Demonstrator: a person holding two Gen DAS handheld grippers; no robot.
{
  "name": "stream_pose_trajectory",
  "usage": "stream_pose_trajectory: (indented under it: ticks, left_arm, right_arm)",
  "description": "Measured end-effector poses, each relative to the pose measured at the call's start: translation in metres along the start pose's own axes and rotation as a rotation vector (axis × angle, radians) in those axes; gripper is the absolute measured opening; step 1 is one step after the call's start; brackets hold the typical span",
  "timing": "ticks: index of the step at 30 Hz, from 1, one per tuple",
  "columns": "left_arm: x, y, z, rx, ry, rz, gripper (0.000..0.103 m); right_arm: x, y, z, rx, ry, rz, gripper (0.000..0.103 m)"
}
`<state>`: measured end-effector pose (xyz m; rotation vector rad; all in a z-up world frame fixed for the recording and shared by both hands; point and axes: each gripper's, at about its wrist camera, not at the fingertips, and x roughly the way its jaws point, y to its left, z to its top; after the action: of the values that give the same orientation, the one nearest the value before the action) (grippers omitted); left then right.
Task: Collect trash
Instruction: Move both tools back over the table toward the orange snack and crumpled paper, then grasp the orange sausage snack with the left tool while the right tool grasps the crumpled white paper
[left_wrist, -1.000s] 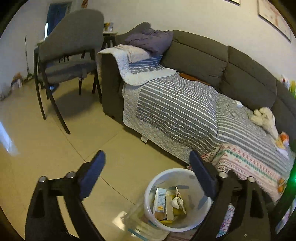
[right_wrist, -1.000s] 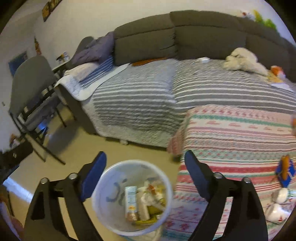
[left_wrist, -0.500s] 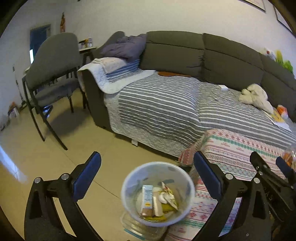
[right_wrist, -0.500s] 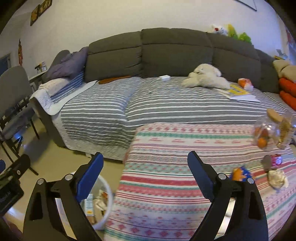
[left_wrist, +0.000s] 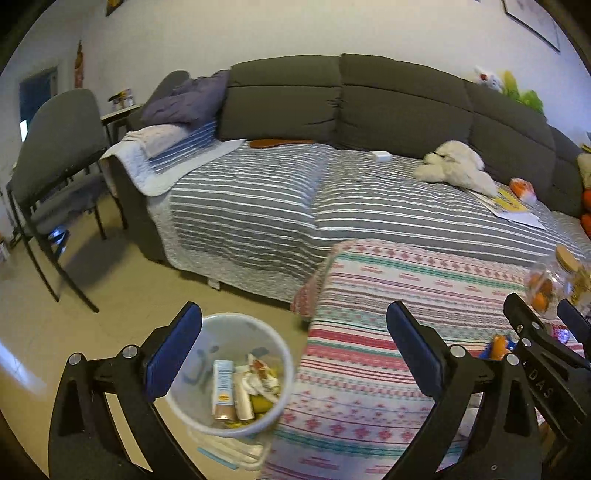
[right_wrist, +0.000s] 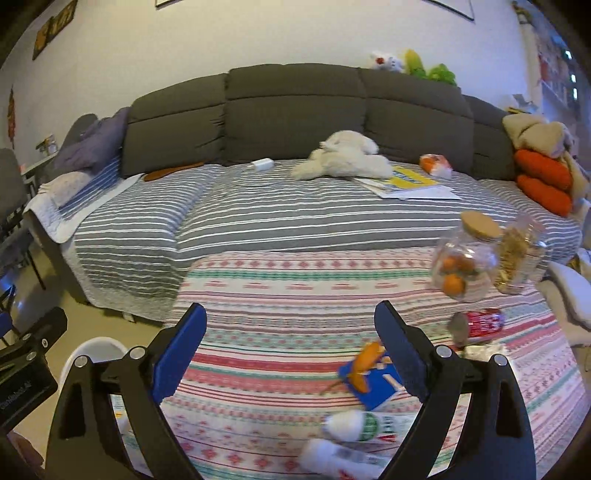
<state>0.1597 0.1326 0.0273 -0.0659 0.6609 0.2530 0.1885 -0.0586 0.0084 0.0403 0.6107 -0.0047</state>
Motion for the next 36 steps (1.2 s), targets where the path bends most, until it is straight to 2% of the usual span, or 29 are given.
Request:
stream_pose_trajectory:
  ticks: [17,23,28,31,32,34,36]
  left_arm:
    - [0.012,-0.110,-0.017,0.114,0.066,-0.110,0.096]
    - [0.028,-0.143,-0.030,0.160,0.175,-0.187,0.096]
    - [0.049,-0.182,-0.045,0.254,0.259,-0.249,0.096]
    - [0.064,-0.202,-0.054,0.298,0.288,-0.260,0.096]
    - [0.068,-0.207,-0.056,0.305,0.294,-0.272,0.095]
    - [0.077,-0.221,-0.060,0.321,0.303,-0.319,0.081]
    - [0.085,-0.236,-0.063,0.365,0.302,-0.335,0.079]
  right_arm:
    - [-0.002,-0.114,-0.015,0.064,0.038,-0.149,0.090]
    - [0.000,-0.156,-0.026,0.128,0.080,-0.186,0.090]
    - [0.003,-0.189,-0.033,0.187,0.116,-0.202,0.090]
    - [0.004,-0.205,-0.033,0.196,0.122,-0.210,0.090]
    - [0.004,-0.211,-0.033,0.199,0.126,-0.211,0.090]
    - [0.008,-0.222,-0.033,0.198,0.146,-0.212,0.090]
    - [0.012,-0.236,-0.035,0.204,0.171,-0.219,0.090]
